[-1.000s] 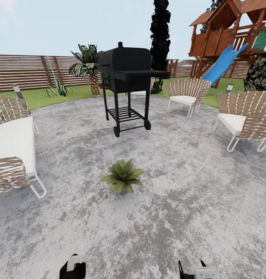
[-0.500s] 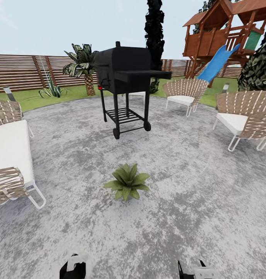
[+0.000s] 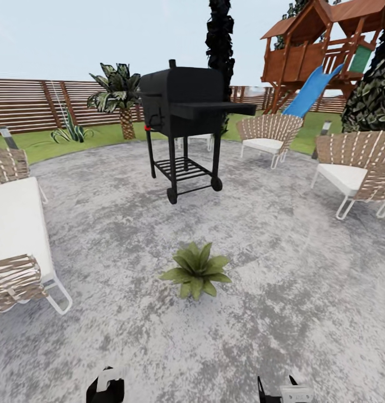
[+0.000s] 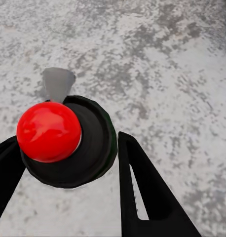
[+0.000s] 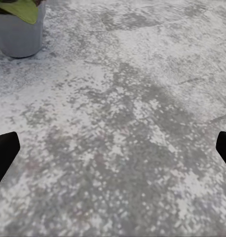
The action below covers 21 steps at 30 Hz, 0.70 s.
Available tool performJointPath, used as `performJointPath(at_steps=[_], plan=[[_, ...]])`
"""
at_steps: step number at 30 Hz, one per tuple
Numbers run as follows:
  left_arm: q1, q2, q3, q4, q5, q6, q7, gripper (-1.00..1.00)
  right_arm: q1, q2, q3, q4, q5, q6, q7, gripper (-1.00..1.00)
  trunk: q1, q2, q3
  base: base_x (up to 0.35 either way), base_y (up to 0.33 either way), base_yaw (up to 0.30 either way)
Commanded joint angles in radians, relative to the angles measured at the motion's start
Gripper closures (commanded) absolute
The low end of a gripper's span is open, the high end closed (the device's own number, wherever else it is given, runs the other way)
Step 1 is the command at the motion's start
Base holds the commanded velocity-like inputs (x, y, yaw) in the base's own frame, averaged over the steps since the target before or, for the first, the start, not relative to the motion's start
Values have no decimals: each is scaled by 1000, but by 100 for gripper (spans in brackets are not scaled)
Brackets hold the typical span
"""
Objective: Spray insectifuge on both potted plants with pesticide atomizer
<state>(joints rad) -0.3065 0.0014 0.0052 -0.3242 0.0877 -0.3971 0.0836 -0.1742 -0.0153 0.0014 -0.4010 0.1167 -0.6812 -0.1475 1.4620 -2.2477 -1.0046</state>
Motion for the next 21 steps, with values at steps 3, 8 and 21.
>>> performJointPath(at_steps=[3,8,21], plan=[[0,0,-2,1,9,-3,-1,100,-1,0,0,1,11,-1,-9,-100,0,0,1,54,283,-258],[0,0,-2,1,9,-3,-1,100,-1,0,0,1,11,-1,-9,-100,0,0,4,13,282,-260],[0,0,-5,-3,5,-4,-6,100,-1,-1,0,0,9,-1,-9,-100,0,0,11,1,224,-261]])
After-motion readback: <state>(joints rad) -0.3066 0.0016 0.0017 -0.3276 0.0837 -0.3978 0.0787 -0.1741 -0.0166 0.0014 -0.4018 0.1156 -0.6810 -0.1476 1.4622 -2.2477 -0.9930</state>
